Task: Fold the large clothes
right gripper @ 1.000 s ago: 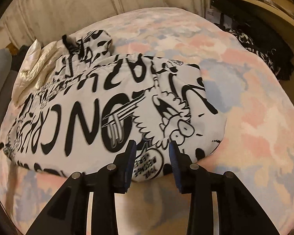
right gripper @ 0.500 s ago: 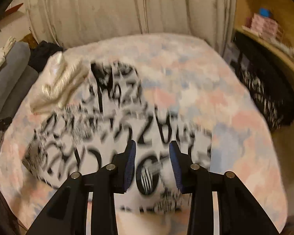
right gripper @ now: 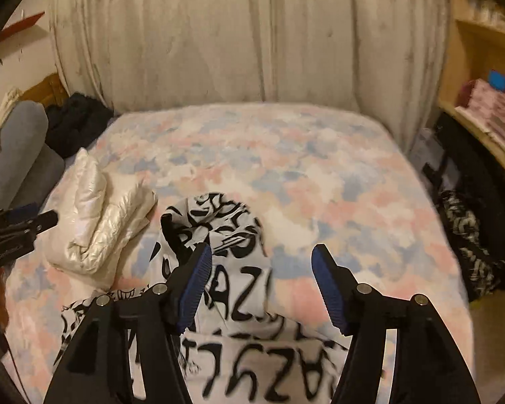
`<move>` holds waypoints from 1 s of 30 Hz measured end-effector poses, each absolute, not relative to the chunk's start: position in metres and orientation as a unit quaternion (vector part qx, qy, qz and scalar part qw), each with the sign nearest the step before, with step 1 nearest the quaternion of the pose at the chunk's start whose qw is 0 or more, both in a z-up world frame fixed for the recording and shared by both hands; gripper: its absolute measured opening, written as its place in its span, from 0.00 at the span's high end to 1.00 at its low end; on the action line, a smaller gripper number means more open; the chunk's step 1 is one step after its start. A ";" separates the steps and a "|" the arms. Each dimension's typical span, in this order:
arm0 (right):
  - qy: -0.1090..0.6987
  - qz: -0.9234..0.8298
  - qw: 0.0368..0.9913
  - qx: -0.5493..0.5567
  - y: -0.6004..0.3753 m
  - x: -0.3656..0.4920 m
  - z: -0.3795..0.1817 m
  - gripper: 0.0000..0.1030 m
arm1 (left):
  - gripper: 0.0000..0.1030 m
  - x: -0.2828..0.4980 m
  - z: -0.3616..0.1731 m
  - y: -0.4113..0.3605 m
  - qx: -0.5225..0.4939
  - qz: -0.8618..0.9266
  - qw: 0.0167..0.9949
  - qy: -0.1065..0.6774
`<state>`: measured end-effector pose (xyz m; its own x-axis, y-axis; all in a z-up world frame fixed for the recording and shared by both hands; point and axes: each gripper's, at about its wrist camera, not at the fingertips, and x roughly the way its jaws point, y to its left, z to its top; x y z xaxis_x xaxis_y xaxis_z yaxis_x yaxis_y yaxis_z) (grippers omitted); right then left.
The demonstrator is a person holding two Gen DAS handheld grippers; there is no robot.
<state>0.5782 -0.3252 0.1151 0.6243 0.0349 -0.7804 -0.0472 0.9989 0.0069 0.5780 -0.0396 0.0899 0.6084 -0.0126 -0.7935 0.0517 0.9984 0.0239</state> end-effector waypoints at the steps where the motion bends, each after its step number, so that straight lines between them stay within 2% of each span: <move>1: 0.439 0.027 0.898 -0.010 -0.319 0.595 0.102 0.39 | 0.44 0.593 0.076 -0.045 0.014 -0.022 0.892 0.451; 9: 0.467 0.074 0.878 -0.067 -0.276 0.666 0.002 0.39 | 0.44 0.654 -0.027 -0.080 0.019 -0.032 0.873 0.486; 15: 0.471 0.074 0.865 -0.155 -0.257 0.693 -0.055 0.39 | 0.44 0.673 -0.079 -0.093 0.025 -0.053 0.862 0.504; 17: 0.469 0.057 0.861 -0.187 -0.256 0.696 -0.074 0.47 | 0.44 0.676 -0.096 -0.095 0.034 -0.055 0.859 0.508; 18: 0.472 0.053 0.858 -0.194 -0.257 0.695 -0.084 0.59 | 0.45 0.676 -0.101 -0.096 0.037 -0.052 0.858 0.509; 19: 0.474 0.051 0.858 -0.193 -0.258 0.689 -0.098 0.75 | 0.53 0.676 -0.108 -0.095 0.043 -0.044 0.860 0.506; 20: 0.475 0.045 0.858 -0.189 -0.262 0.687 -0.106 0.83 | 0.69 0.675 -0.111 -0.093 0.046 -0.037 0.863 0.502; 22: 0.462 0.041 0.871 -0.163 -0.276 0.680 -0.108 0.91 | 0.85 0.672 -0.117 -0.087 0.039 -0.026 0.865 0.499; 23: 0.450 0.040 0.881 -0.142 -0.285 0.674 -0.106 0.91 | 0.90 0.671 -0.116 -0.083 0.037 -0.019 0.867 0.497; 24: 0.437 0.037 0.891 -0.114 -0.298 0.667 -0.098 0.91 | 0.91 0.667 -0.115 -0.074 0.028 -0.006 0.873 0.487; 26: 0.413 0.021 0.909 -0.054 -0.332 0.649 -0.085 0.91 | 1.00 0.663 -0.112 -0.059 0.023 0.015 0.879 0.476; 28: 0.406 -0.006 0.914 -0.026 -0.362 0.636 -0.085 0.91 | 1.00 0.661 -0.120 -0.042 0.024 0.041 0.877 0.478; 30: 0.432 -0.029 0.901 -0.016 -0.390 0.630 -0.109 0.91 | 1.00 0.660 -0.136 -0.029 0.023 0.054 0.865 0.498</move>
